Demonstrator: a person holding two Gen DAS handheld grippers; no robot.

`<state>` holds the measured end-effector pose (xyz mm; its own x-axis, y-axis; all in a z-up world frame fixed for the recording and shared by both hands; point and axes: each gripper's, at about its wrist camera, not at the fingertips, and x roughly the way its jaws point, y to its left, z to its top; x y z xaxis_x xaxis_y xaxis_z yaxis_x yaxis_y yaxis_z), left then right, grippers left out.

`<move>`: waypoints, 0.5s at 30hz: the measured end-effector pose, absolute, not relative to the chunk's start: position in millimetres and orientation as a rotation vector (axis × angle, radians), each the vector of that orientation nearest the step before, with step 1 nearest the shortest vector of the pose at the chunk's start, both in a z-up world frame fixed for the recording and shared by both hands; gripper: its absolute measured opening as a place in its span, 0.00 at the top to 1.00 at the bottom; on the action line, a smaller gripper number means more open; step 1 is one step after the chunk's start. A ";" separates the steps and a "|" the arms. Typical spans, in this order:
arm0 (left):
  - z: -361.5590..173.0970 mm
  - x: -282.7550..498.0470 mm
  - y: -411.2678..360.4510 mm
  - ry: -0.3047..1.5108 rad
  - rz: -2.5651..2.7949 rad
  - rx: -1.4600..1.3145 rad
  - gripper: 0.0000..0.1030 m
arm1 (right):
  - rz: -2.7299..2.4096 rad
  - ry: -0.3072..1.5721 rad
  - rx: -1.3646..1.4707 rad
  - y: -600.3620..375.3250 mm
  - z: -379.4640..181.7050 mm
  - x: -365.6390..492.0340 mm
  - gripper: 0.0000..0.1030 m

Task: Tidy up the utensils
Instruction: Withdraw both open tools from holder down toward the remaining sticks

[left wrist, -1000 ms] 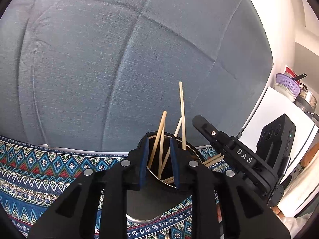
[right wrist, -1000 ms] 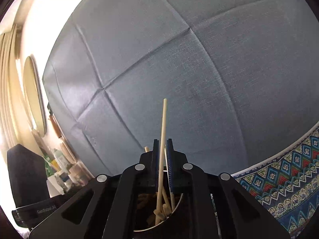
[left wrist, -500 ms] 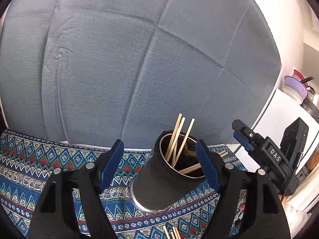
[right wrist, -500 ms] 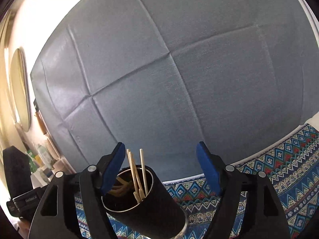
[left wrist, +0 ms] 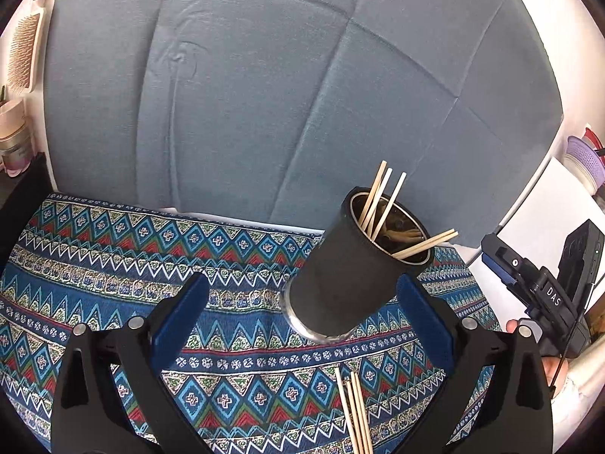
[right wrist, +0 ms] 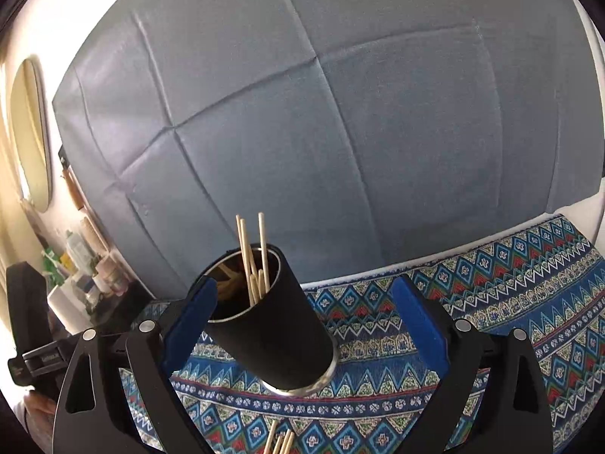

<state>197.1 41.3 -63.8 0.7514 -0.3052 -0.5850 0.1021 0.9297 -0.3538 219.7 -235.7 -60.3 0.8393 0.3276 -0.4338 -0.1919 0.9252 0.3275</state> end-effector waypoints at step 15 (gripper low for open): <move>-96.3 155.7 63.5 0.803 -0.124 -0.295 0.06 | 0.281 0.866 0.148 -208.4 -144.3 177.9 0.13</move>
<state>155.7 63.5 -96.3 0.6903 -0.2200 -0.6893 -0.0022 0.9520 -0.3060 177.9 -208.4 -144.3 0.6139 0.3024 -0.7292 -0.1827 0.9531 0.2414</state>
